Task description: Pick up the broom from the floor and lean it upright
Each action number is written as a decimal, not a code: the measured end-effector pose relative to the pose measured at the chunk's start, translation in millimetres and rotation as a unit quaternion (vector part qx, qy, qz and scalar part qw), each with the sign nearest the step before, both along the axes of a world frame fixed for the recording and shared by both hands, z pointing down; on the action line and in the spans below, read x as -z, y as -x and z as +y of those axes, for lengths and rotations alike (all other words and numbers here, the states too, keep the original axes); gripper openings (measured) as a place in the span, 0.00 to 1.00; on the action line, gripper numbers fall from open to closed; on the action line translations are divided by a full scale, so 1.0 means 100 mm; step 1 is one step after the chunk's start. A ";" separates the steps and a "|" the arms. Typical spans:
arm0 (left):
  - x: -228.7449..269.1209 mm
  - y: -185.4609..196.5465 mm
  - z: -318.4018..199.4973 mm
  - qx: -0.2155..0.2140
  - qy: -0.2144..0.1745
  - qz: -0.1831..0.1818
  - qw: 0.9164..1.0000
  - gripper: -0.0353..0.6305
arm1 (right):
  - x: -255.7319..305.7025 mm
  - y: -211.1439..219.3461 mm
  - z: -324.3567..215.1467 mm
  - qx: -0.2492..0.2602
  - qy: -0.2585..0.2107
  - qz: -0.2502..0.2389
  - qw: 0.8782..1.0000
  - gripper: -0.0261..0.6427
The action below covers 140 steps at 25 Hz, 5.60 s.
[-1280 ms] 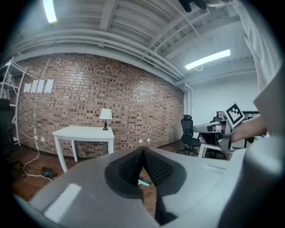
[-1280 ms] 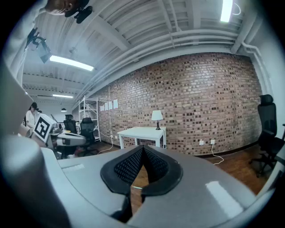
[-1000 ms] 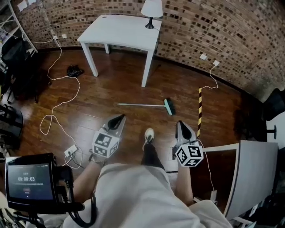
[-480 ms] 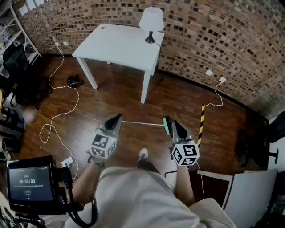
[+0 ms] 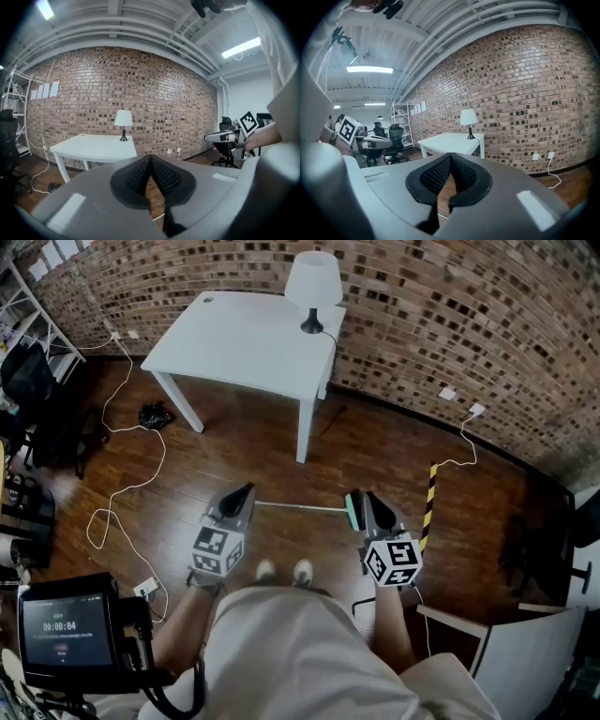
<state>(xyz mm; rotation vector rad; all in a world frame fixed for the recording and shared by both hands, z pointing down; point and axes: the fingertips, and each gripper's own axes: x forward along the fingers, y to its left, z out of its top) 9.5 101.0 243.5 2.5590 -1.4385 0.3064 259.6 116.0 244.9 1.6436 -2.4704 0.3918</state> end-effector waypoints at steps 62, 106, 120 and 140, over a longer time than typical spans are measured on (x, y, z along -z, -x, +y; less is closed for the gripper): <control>-5.54 1.32 -1.45 0.098 0.259 -0.057 0.959 0.05 | -5.79 2.42 -1.87 0.230 0.244 0.162 0.928 0.17; -8.36 1.27 -0.48 0.093 0.335 -0.047 0.936 0.05 | -9.97 2.69 -1.29 0.453 0.293 0.515 0.666 0.22; -8.13 1.25 -0.46 0.075 0.349 -0.050 0.933 0.05 | -9.50 2.69 -1.41 0.452 0.282 0.501 0.682 0.17; -5.19 0.52 -1.53 0.024 0.232 -0.011 0.972 0.05 | -5.57 1.00 -2.27 0.139 0.243 0.362 0.889 0.18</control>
